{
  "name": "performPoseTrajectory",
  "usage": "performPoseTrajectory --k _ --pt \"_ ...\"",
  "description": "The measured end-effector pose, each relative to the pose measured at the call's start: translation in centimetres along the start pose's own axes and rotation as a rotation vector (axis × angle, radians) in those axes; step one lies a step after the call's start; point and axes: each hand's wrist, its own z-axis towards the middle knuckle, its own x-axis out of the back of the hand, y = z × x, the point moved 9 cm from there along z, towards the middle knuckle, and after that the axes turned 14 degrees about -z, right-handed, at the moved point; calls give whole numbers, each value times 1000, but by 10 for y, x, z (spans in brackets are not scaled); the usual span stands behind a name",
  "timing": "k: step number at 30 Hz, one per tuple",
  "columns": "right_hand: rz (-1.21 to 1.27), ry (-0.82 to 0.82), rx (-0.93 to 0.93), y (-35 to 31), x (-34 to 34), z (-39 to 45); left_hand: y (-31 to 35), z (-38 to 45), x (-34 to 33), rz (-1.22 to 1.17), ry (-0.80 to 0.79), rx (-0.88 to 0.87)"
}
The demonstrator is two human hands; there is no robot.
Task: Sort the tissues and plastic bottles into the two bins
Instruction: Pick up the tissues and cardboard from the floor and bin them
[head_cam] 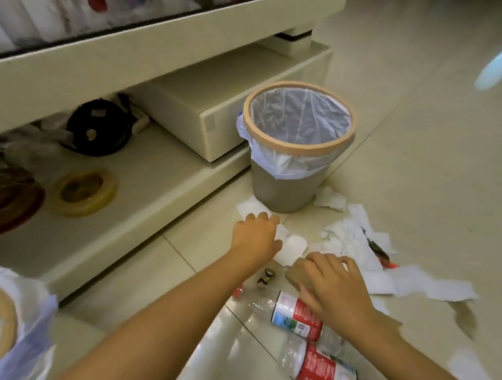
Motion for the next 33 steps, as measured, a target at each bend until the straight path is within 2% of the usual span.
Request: performPoseTrajectory --k 7,12,15,18,22,27,33 --pt "-8 -129 -139 44 -58 -23 -5 41 -77 -44 -70 72" --pt "-12 -156 -205 62 -88 -28 -27 61 -94 -13 -53 174" --pt "-29 -200 -222 70 -105 -30 -39 66 -106 -95 -81 227" --pt "-46 -232 -246 75 -118 -29 -42 65 -115 -247 1 259" --pt "-42 -293 -252 78 -140 -32 -29 67 -115 -227 120 162" --pt "119 -422 -329 88 -164 -28 -27 66 -117 -457 156 174" --pt "193 -475 -364 99 -180 -4 -26 55 -102 -510 259 105"
